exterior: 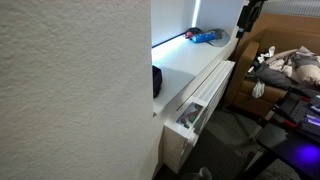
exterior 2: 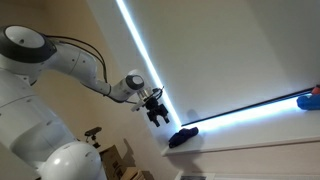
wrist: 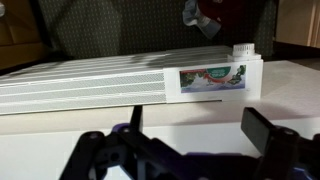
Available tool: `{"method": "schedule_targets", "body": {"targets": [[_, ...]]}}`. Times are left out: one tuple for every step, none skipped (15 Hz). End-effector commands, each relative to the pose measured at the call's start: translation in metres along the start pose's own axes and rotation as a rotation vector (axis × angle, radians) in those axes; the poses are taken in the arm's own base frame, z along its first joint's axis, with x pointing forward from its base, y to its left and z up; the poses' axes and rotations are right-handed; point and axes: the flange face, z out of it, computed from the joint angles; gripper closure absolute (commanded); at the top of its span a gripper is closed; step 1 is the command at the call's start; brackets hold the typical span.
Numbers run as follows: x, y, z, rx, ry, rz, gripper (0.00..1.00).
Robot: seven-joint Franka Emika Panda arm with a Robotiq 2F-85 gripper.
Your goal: Move the black cap to the right side of the windowsill
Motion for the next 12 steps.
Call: {"method": "schedule_targets", "body": {"targets": [[0.000, 0.000, 0.000, 0.000, -0.001, 0.000, 0.00], [0.000, 0.000, 0.000, 0.000, -0.001, 0.000, 0.00], [0.000, 0.000, 0.000, 0.000, -0.001, 0.000, 0.00], [0.000, 0.000, 0.000, 0.000, -0.001, 0.000, 0.00], [0.000, 0.000, 0.000, 0.000, -0.001, 0.000, 0.00], [0.000, 0.000, 0.000, 0.000, -0.001, 0.000, 0.00], [0.000, 0.000, 0.000, 0.000, -0.001, 0.000, 0.00], [0.017, 0.003, -0.005, -0.001, 0.006, 0.003, 0.00], [0.041, 0.005, -0.009, -0.007, 0.038, 0.012, 0.00], [0.070, 0.003, -0.014, -0.025, 0.070, 0.007, 0.00], [0.081, 0.001, -0.018, -0.041, 0.112, -0.001, 0.00], [0.099, -0.006, -0.020, -0.048, 0.141, -0.019, 0.00]]}}
